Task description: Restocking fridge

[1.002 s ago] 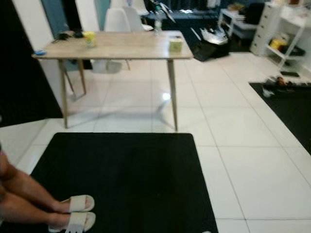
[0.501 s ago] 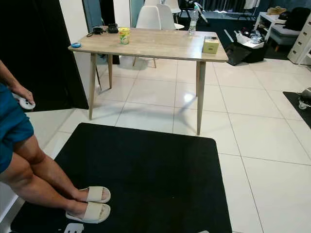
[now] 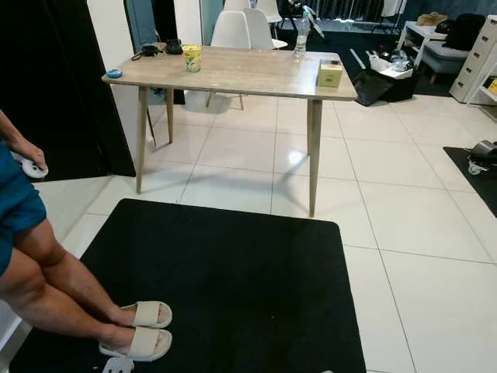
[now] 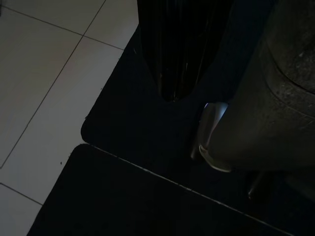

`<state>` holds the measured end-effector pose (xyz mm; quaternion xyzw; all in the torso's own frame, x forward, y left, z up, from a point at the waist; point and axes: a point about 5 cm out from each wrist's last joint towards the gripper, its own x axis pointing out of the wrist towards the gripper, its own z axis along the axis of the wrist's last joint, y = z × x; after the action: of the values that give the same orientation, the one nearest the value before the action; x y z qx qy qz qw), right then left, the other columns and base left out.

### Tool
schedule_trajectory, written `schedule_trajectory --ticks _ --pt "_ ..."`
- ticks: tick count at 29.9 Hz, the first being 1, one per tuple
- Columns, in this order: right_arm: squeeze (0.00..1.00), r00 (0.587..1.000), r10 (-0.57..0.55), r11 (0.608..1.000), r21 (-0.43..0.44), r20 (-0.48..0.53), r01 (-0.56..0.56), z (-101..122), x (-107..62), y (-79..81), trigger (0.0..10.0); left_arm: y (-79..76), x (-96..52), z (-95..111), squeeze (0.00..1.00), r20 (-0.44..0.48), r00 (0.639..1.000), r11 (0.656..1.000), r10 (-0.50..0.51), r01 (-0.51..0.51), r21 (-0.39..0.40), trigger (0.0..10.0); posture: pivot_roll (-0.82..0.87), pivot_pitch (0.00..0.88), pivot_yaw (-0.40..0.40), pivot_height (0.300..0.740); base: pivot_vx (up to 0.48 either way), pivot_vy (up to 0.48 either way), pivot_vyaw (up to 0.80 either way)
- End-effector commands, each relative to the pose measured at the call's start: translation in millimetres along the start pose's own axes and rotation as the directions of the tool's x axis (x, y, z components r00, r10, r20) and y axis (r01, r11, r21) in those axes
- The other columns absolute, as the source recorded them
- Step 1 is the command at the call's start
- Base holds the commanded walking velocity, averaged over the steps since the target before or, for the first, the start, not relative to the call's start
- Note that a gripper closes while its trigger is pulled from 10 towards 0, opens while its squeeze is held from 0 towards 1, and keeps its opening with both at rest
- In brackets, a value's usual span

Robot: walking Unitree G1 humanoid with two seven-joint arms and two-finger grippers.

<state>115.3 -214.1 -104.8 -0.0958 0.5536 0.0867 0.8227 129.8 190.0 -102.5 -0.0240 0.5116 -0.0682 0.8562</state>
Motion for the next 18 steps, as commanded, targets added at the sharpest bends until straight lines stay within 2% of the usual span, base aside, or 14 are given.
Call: schedule_trajectory --ticks 1,10,17,18 --pt "0.0 1.0 -0.005 1.0 -0.006 -0.012 0.005 -3.1 -0.6 -1.0 10.0 -3.6 0.0 -5.3 0.0 -0.024 1.0 1.0 -0.017 0.018 0.02 10.0 0.03 0.0 -0.029 0.74 0.292 0.0 0.0" --pt "0.0 1.0 -0.009 1.0 -0.008 -0.023 0.009 -5.2 -0.9 -1.7 10.0 -3.3 -0.6 -7.6 0.0 -0.031 0.999 1.0 -0.02 0.02 0.024 10.0 0.03 0.0 -0.034 0.74 0.299 0.0 0.0" --pt "0.0 0.999 -0.018 1.0 -0.014 -0.034 0.018 -6.4 -1.7 -5.5 10.0 -3.7 -0.8 -8.6 0.0 -0.033 0.999 0.999 -0.02 0.021 0.026 10.0 0.03 0.0 -0.039 0.74 0.301 0.0 -0.68" --pt "0.0 0.999 -0.023 1.0 -0.015 -0.033 0.022 -5.8 -1.9 -6.8 10.0 -3.8 -0.7 -8.5 0.0 -0.033 0.999 0.999 -0.02 0.021 0.026 10.0 0.03 0.0 -0.039 0.74 0.304 0.0 0.0"
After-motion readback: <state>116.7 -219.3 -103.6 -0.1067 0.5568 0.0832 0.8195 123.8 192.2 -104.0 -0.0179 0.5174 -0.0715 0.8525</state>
